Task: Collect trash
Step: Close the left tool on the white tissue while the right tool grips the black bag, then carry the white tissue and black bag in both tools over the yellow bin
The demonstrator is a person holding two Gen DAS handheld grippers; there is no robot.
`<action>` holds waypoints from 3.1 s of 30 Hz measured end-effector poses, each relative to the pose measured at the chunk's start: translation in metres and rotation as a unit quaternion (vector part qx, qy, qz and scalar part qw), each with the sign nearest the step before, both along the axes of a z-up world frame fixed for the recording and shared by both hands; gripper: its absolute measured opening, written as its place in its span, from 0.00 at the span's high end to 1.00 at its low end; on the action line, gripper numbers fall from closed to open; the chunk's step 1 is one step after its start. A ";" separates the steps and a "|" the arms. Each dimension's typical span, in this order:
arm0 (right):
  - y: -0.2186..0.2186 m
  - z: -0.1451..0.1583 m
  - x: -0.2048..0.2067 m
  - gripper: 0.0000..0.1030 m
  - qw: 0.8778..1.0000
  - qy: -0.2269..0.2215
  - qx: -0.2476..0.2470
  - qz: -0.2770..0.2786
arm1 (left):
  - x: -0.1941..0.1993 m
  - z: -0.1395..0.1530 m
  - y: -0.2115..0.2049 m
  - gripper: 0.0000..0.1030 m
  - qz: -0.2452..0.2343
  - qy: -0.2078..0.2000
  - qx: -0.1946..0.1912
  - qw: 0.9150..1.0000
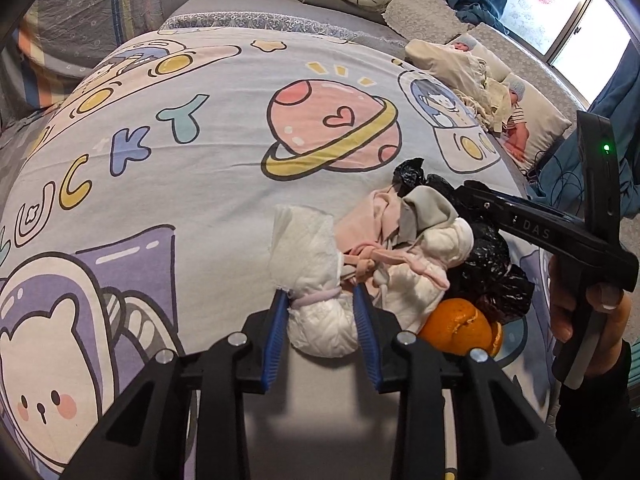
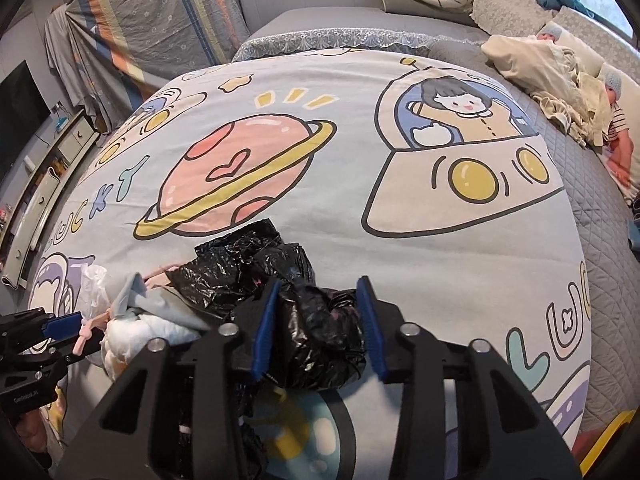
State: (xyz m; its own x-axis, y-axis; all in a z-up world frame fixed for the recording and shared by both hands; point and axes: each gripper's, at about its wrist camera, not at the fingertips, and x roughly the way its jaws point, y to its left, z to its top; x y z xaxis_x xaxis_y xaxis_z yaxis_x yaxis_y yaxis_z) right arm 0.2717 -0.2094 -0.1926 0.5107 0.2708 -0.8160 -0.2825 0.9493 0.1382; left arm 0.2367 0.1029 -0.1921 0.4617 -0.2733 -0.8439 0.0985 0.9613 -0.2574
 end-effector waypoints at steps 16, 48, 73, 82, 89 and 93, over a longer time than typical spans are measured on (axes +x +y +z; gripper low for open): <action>-0.007 0.011 -0.013 0.91 1.000 -0.018 0.012 0.006 | -0.001 0.003 -0.002 0.73 0.002 -0.006 0.008 1.000; 0.023 0.035 -0.145 0.92 0.982 0.002 0.104 0.156 | -0.033 0.049 0.027 0.73 0.037 -0.058 0.003 0.998; -0.069 0.096 -0.200 0.92 0.985 -0.102 0.113 0.084 | -0.053 0.100 -0.026 0.73 -0.015 -0.113 0.016 0.993; -0.122 0.107 -0.201 0.92 0.986 -0.132 0.099 0.015 | -0.055 0.107 -0.074 0.73 -0.069 -0.119 0.022 0.990; -0.168 0.111 -0.204 0.92 0.984 -0.149 0.090 -0.043 | -0.058 0.113 -0.118 0.73 -0.115 -0.124 0.026 0.985; -0.196 0.113 -0.210 0.92 0.980 -0.159 0.089 -0.080 | -0.059 0.116 -0.145 0.73 -0.145 -0.127 0.024 0.981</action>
